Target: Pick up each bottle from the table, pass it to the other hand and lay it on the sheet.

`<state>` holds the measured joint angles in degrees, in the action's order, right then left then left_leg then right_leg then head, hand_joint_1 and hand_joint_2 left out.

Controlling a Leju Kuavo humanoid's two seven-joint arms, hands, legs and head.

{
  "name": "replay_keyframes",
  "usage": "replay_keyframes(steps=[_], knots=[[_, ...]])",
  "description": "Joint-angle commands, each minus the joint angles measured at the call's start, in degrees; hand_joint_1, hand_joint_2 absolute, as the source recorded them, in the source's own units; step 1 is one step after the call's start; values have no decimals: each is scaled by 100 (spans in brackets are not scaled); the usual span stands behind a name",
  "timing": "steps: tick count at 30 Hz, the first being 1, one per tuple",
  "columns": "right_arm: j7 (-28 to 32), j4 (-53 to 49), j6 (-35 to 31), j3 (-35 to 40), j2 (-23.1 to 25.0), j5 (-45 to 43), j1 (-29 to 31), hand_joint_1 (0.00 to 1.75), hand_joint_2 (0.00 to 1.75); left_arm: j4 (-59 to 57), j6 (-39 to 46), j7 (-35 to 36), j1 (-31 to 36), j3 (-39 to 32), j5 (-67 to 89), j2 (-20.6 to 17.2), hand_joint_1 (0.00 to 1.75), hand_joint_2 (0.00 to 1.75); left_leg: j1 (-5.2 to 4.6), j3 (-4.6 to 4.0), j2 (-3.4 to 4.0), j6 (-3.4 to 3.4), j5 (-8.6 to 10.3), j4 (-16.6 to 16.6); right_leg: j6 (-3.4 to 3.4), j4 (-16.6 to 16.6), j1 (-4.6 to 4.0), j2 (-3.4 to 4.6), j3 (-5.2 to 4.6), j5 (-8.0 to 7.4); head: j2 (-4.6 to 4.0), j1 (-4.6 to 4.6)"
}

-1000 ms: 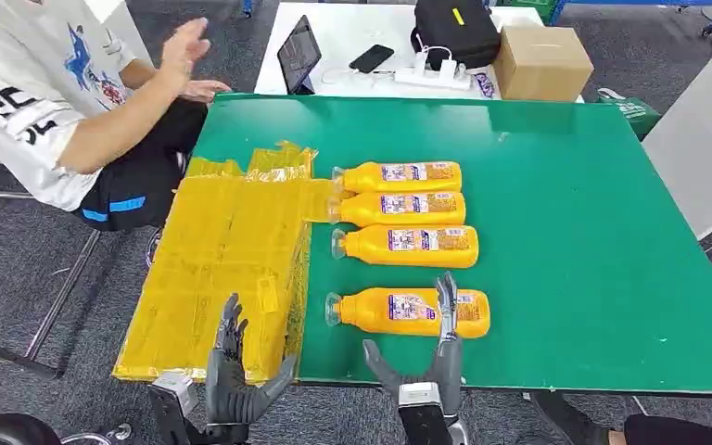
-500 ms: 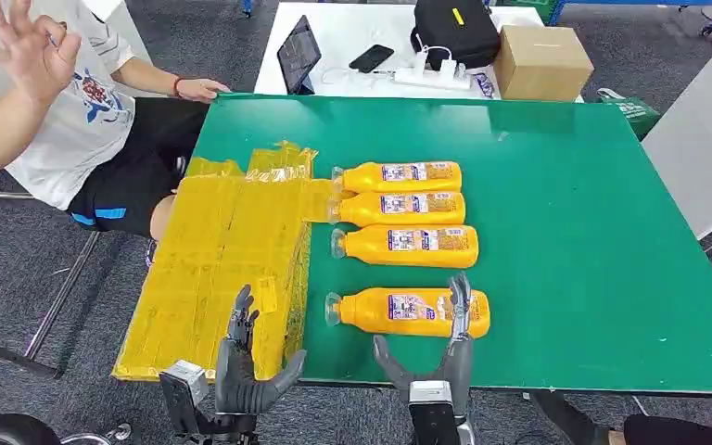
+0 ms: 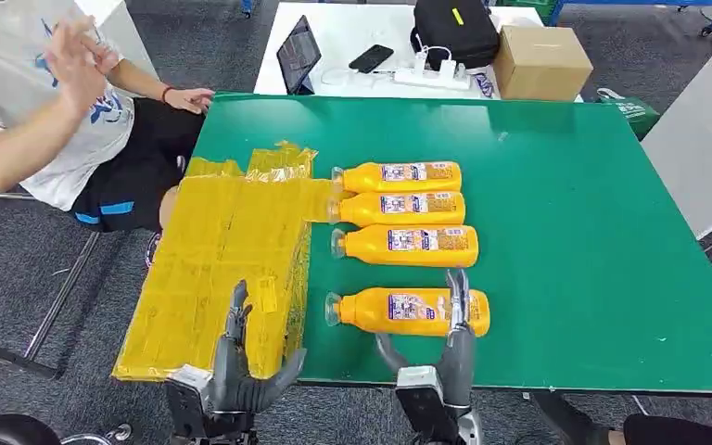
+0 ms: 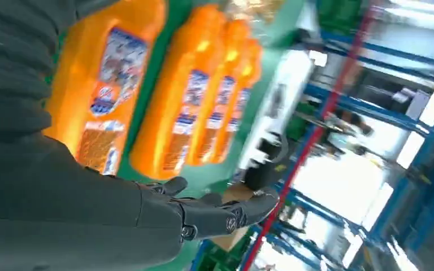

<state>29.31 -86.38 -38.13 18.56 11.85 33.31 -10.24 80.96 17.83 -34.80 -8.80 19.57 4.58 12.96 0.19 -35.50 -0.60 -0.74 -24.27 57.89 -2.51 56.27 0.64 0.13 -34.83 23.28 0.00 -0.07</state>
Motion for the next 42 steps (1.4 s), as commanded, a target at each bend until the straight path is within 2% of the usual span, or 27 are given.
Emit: replay_keyframes(steps=[1, 3, 6, 8, 10, 11, 15, 17, 24, 35, 42], knots=[[-1092, 131, 714, -531, -914, 925, 816, 0, 175, 17, -10, 16, 405, -787, 405, 125, 0, 175, -1, 7, 3, -2, 1, -2, 1, -6, -1, 0, 10, -4, 0, 0], [-1192, 170, 844, -578, -944, 936, 930, 0, 175, 17, 8, 2, 418, -861, 437, 157, 0, 175, 4, 30, 13, -3, -8, 1, 6, -8, -7, 5, 33, 2, 0, 0], [-1701, 275, 1264, -575, -1134, 1384, 963, 0, 175, 7, 45, -64, 374, -1021, 589, 212, 0, 175, 0, 19, 7, -4, -2, -1, 2, -6, -2, 3, 22, -1, 0, -2], [-1768, 283, 1348, -606, -1201, 1441, 949, 0, 175, -17, 17, -75, 383, -1080, 608, 225, 0, 175, 4, 48, 18, -2, -16, -3, 7, -12, -8, 9, 50, 7, 0, -2], [-1768, 283, 1348, -606, -1201, 1441, 949, 0, 175, -17, 17, -75, 383, -1080, 608, 225, 0, 175, -2, 15, 0, -5, 1, -2, 0, -6, -1, -5, 18, 0, 0, -2], [-1830, 301, 1450, -606, -1217, 1430, 943, 0, 175, -29, -11, -80, 388, -1109, 624, 247, 0, 175, 0, 29, 3, -4, -6, -2, 3, -8, -3, -3, 32, 4, 0, -2], [-2394, 612, 2340, -531, -1544, 1516, 1074, 0, 175, -148, -94, -77, 469, -1208, 727, 303, 0, 175, 1, 25, 7, -4, -6, -2, 1, -9, -4, 2, 30, 1, 0, -2], [-2491, 882, 2517, -473, -1582, 1561, 1201, 0, 175, -219, -82, -82, 533, -1263, 716, 314, 0, 175, -1, 24, 1, -5, -3, -3, 0, -10, -2, -5, 30, 0, 0, -2], [-2533, 1682, 3066, -37, -1627, 1396, 1675, 0, 175, -477, -179, -47, 764, -1283, 789, 257, 0, 175, 1, 23, 13, -2, -2, -6, 4, -11, -4, 7, 26, -4, 0, -2], [-2528, 1769, 3095, 32, -1630, 1374, 1782, 0, 175, -529, -191, -46, 802, -1273, 791, 272, 0, 175, 4, 37, 10, -4, -6, -4, 4, -14, -8, 1, 42, 1, 0, -2], [-2783, 2172, 3529, 546, -1955, 1322, 2252, 0, 175, -789, -271, -28, 943, -1236, 782, 257, 0, 175, 2, 32, 15, -3, -2, -4, 3, -11, -5, 6, 36, -3, 0, -2]])
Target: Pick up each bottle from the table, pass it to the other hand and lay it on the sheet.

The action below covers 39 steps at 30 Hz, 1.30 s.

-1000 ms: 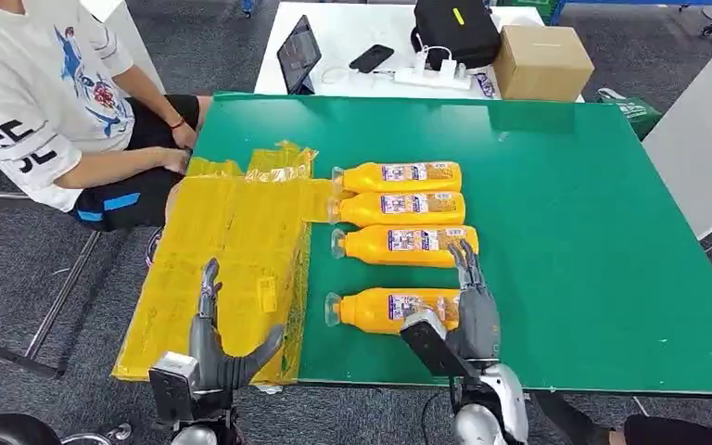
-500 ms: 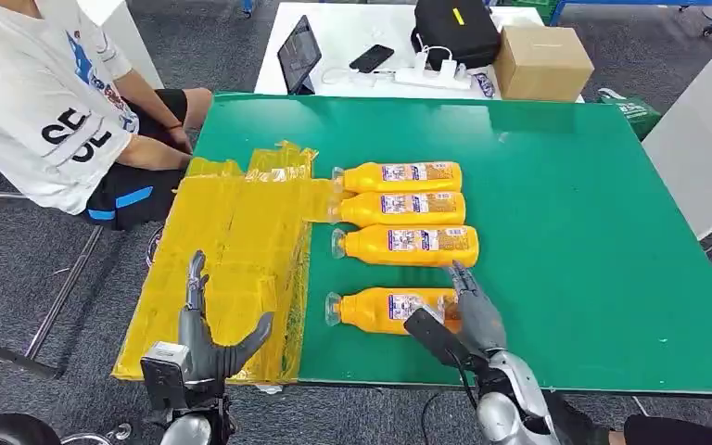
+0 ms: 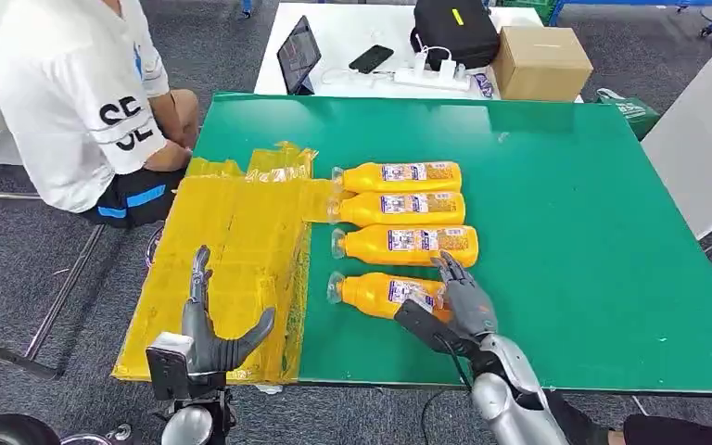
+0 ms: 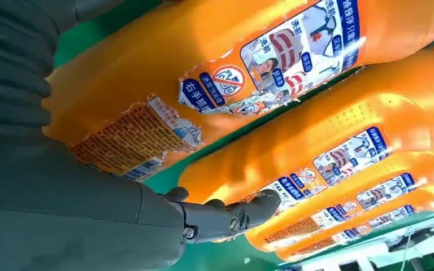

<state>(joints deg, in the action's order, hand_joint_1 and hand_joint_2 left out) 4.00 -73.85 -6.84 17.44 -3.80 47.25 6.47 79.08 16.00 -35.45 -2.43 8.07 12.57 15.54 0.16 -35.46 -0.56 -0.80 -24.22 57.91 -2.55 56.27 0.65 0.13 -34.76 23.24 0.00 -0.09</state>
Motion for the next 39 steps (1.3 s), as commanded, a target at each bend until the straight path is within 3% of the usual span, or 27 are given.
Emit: replay_keyframes(steps=[1, 7, 18, 20, 22, 23, 27, 29, 31, 39], knots=[[-285, 982, 510, 745, -477, -111, 634, 0, 175, -659, -99, 39, 330, -84, -16, -6, 0, 175, 5, 34, 14, 4, -8, -8, 9, -14, -7, 8, 34, 1, 0, 0], [-480, 1136, 987, 1064, -789, -347, 791, 0, 175, -897, -166, 56, 426, -108, -35, 11, 0, 175, 4, 45, 7, 2, -1, -7, 4, -13, -5, 4, 44, -3, 0, 0], [-751, 936, 1185, 1299, -1057, -641, 746, 2, 175, -1009, -164, 57, 465, -109, -35, 29, 0, 175, 2, 85, -4, 0, -3, -6, 4, -13, -4, 0, 83, 1, 0, 0], [-793, 843, 1266, 1403, -1200, -758, 723, 17, 175, -1042, -172, 62, 481, -112, -54, 30, 0, 175, 2, 91, -7, 0, -3, -7, 4, -16, -4, -3, 89, 1, 0, 0], [-795, 762, 1283, 1446, -1288, -765, 702, 61, 175, -1093, -185, 66, 499, -108, -60, 29, 0, 175, 3, 96, -12, 0, -3, -7, 5, -17, -5, -7, 97, 2, 0, 0], [-797, 727, 1279, 1451, -1301, -768, 700, 129, 175, -1106, -184, 70, 502, -111, -67, 34, 0, 175, 3, 94, -9, 0, -2, -7, 5, -18, -5, -4, 95, 0, 0, 0], [-882, 545, 1234, 1544, -1287, -692, 619, 155, 175, -1095, -190, 75, 479, -117, -78, 40, 0, 175, 1, 95, -5, -1, -4, -5, 4, -15, -3, 2, 96, 2, 0, 0], [-908, 495, 1241, 1563, -1315, -690, 593, 157, 175, -1117, -206, 74, 486, -105, -83, 48, 0, 175, 4, 94, -8, 1, -4, -6, 5, -18, -6, -2, 97, 1, 0, 0], [-927, 489, 1246, 1576, -1330, -691, 575, 171, 175, -1137, -209, 78, 494, -88, -77, 56, 0, 175, 8, 93, -14, 2, -4, -9, 10, -26, -11, -12, 100, 2, 0, 2], [-978, 428, 1290, 1639, -1492, -690, 429, 175, 175, -1145, -153, 76, 535, -132, -82, 39, 0, 175, 3, 95, -12, -1, -6, -6, 3, -17, -5, -3, 97, 4, 0, -2]])
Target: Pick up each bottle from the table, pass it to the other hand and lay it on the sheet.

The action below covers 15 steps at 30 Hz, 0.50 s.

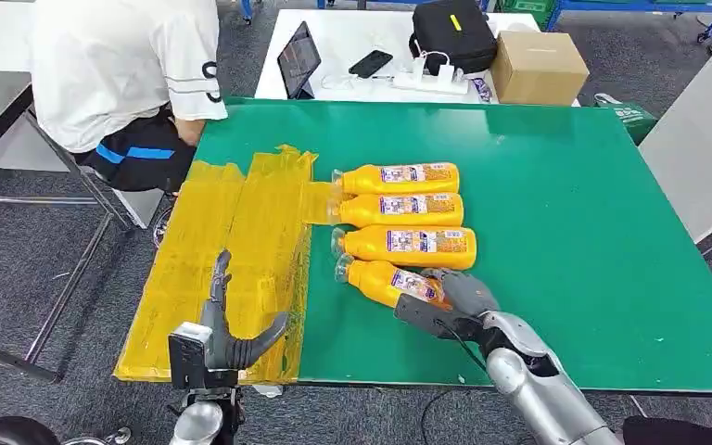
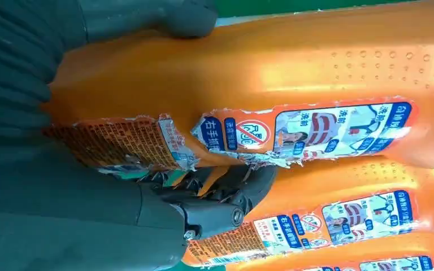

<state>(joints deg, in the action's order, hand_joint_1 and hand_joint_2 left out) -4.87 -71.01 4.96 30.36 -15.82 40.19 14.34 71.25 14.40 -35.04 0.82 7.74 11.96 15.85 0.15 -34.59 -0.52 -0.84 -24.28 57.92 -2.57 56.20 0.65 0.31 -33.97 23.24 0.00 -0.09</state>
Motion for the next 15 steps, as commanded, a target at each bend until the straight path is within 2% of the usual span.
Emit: replay_keyframes(steps=[1, 3, 6, 8, 10, 11, 13, 14, 15], knots=[[143, -20, -158, 196, -216, -106, -474, 175, 175, -345, -9, 35, 193, -92, -24, 10, 0, 175, 7, 13, -20, 4, -1, -9, 8, -14, -8, -26, 22, 5, 0, 0], [278, -165, -373, 91, -54, -157, -559, 175, 175, -336, -22, 34, 163, -76, -30, 22, 0, 175, 5, 10, -14, 4, -3, -5, 5, -9, -6, -17, 16, 6, 0, -2], [1370, -892, -1417, -497, 771, -409, -858, 175, 175, -147, -13, -29, 13, -61, -81, 28, 0, 175, 8, 9, -12, 7, -6, -8, 10, -12, -10, -17, 18, 8, 0, -2], [1165, -1099, -1335, -475, 830, -308, -871, 175, 175, -85, -19, -28, -22, -45, -85, 14, 0, 175, 6, -2, 10, 8, -8, -2, 10, -2, -7, 6, 2, 5, 0, 2], [1850, -1283, -1846, -714, 1048, -578, -952, 175, 175, -66, -28, -40, -32, -48, -139, 22, 0, 175, 2, -21, 18, 7, -9, 1, 9, 7, -3, 15, -13, 4, 0, 4], [2585, -1566, -2425, -1047, 1433, -969, -1032, 175, 175, -19, -90, -75, -70, 1, -296, 23, 0, 175, 4, -26, 27, 11, -14, 2, 13, 11, -5, 22, -20, 6, 0, -4], [3019, -1922, -2806, -1206, 1658, -1146, -1086, 175, 175, 11, -99, -91, -88, 113, -411, -4, 0, 175, 7, -33, 29, 14, -16, 2, 15, 11, -8, 29, -38, 5, 0, -2], [3234, -2182, -3171, -1332, 1810, -1190, -1146, 175, 175, 26, -79, -94, -79, 195, -503, -15, 0, 175, 1, -45, 7, 9, -8, 3, 8, 14, -2, 9, -44, 6, 0, 0], [3234, -2182, -3171, -1332, 1810, -1190, -1146, 175, 175, 26, -79, -94, -79, 195, -503, -15, 0, 175, 4, -44, -1, 12, -13, 9, 11, 20, -5, 2, -40, 16, 0, 2]])
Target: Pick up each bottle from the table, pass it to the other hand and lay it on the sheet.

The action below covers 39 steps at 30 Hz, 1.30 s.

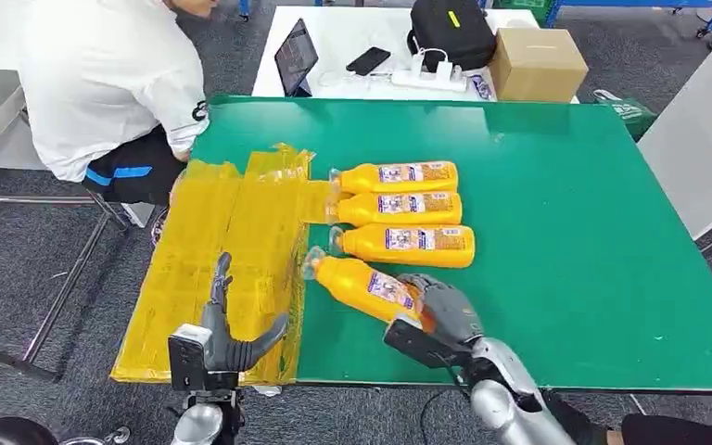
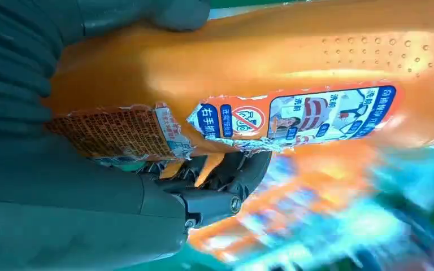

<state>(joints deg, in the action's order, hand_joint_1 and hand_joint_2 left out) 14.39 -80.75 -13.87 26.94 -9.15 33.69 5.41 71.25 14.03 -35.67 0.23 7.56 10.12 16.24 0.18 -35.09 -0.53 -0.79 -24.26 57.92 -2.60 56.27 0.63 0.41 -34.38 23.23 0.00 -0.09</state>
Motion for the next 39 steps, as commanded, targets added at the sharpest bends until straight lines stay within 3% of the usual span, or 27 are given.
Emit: replay_keyframes(steps=[1, 12, 13, 17, 18, 21, 23, 27, 32, 39], knots=[[1300, -1243, -1286, -995, 1133, -534, -250, 175, 175, 29, -39, -29, -14, 223, -324, -43, 0, 175, 2, -6, 1, 4, -8, 5, 8, 8, -2, 0, -7, 9, 0, -2], [1309, -1251, -1296, -1007, 1120, -548, -292, 175, 175, 28, -34, -27, -5, 225, -330, -49, 0, 175, -2, -11, 5, 1, -6, -1, 7, -2, 2, -1, -9, 5, 0, 0], [1721, -1260, -1636, -1102, 1209, -598, -322, 175, 175, 28, -34, -21, 10, 260, -407, -69, 0, 175, 0, -5, 3, 2, -9, 0, 9, -2, 0, -5, -2, 9, 0, 2], [2242, -1765, -2613, -1334, 1449, -423, -527, 175, 175, 73, -217, 144, 92, 393, -895, -64, 0, 175, -3, -17, -5, 1, -5, 2, 6, 3, 2, -10, -16, 8, 0, 0], [2429, -1931, -2613, -1632, 1681, -287, -640, 175, 175, 109, -424, 237, 95, 426, -1137, -59, 0, 175, -2, -15, -6, 2, -8, 3, 9, 4, 1, -13, -13, 12, 0, -2], [2415, -1738, -2561, -1591, 1570, -631, -785, 175, 175, 318, -1092, 441, 23, 659, -1737, -202, 0, 175, -3, -16, -9, 0, -4, -1, 5, 1, 2, -15, -15, 9, 0, 0], [2561, -1239, -2082, -1466, 1573, -952, -834, 175, 175, 480, -1694, 519, -2, 861, -2059, -352, 0, 175, 2, -5, -3, 1, -8, -3, 7, -7, -3, -10, -5, 8, 0, 0], [2561, -337, -1789, -817, 1578, -928, -823, 175, 175, 602, -2390, 674, 16, 1017, -2421, -448, 0, 175, 3, 3, 14, 4, -10, -11, 10, -15, -3, 6, 3, 4, 0, 0], [2561, 1049, -2613, 715, 1602, -946, -453, 175, 175, 433, -2815, 840, 121, 1169, -2652, -458, 0, 175, 7, 3, 27, 6, -11, -13, 12, -16, -7, 20, -1, 0, 0, 0], [2561, 1818, -2609, 1241, 1798, -893, -263, 175, 175, 398, -3117, 907, 68, 1199, -2919, -514, 0, 175, 10, 3, 21, 5, -12, -12, 10, -11, -9, 12, -3, 5, 0, 0]])
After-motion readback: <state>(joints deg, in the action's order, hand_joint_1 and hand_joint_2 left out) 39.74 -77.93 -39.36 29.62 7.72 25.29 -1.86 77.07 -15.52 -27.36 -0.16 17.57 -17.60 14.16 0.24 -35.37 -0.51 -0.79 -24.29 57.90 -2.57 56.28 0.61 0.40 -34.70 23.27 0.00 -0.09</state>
